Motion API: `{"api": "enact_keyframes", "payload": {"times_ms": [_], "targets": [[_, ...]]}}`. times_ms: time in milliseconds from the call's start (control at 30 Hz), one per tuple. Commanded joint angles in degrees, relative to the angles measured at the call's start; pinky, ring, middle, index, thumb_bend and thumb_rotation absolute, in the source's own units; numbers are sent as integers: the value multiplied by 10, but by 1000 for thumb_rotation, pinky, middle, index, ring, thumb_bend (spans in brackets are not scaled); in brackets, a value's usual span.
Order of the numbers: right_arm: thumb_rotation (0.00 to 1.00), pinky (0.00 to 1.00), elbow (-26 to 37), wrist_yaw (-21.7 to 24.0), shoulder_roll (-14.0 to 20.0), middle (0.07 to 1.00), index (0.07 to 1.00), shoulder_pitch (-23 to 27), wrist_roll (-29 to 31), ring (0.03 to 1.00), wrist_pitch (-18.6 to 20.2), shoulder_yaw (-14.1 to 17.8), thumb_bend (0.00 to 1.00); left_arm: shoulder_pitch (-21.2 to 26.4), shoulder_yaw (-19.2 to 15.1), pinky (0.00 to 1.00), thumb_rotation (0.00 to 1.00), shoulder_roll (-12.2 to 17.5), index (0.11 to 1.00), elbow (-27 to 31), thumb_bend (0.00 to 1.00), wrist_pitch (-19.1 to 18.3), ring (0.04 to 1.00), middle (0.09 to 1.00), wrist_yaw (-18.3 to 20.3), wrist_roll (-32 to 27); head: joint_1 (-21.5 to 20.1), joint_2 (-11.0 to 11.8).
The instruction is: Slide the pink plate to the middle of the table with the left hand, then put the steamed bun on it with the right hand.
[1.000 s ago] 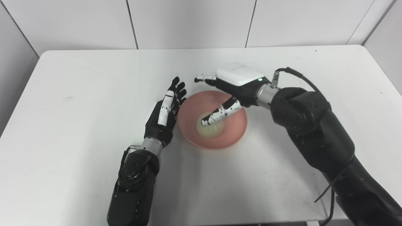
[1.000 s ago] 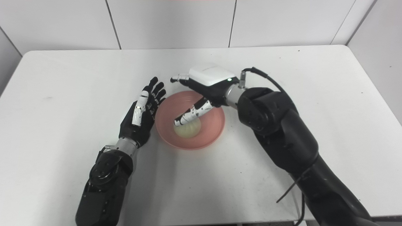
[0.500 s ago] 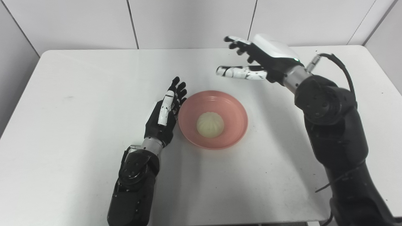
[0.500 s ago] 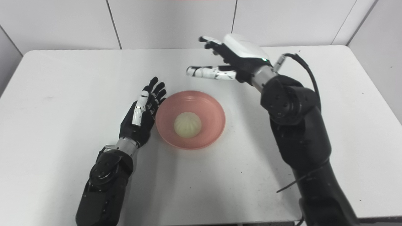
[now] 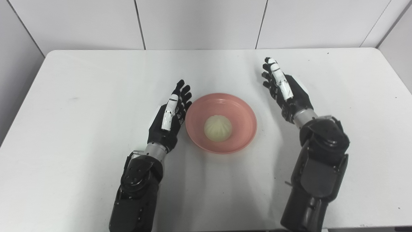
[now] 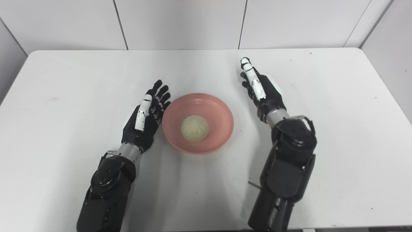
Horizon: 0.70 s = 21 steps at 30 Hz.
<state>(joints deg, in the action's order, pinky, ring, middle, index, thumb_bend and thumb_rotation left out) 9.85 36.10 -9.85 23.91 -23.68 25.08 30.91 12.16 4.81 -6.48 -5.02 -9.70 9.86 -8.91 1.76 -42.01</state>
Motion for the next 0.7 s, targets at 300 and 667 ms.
{"api": "enact_keyframes", "payload": {"times_ms": [300, 667], "targets": [[1000, 1000, -52, -189, 46, 1000, 1000, -94, 111, 1000, -221, -142, 255, -40, -7, 1000, 1000, 8, 1000, -10, 368, 18, 1000, 1000, -15, 12, 4, 6], [1000, 1000, -66, -222, 85, 1000, 1000, -151, 186, 1000, -218, -232, 249, -59, 6, 1000, 1000, 14, 1000, -7, 362, 44, 1000, 1000, -19, 41, 12, 11]]}}
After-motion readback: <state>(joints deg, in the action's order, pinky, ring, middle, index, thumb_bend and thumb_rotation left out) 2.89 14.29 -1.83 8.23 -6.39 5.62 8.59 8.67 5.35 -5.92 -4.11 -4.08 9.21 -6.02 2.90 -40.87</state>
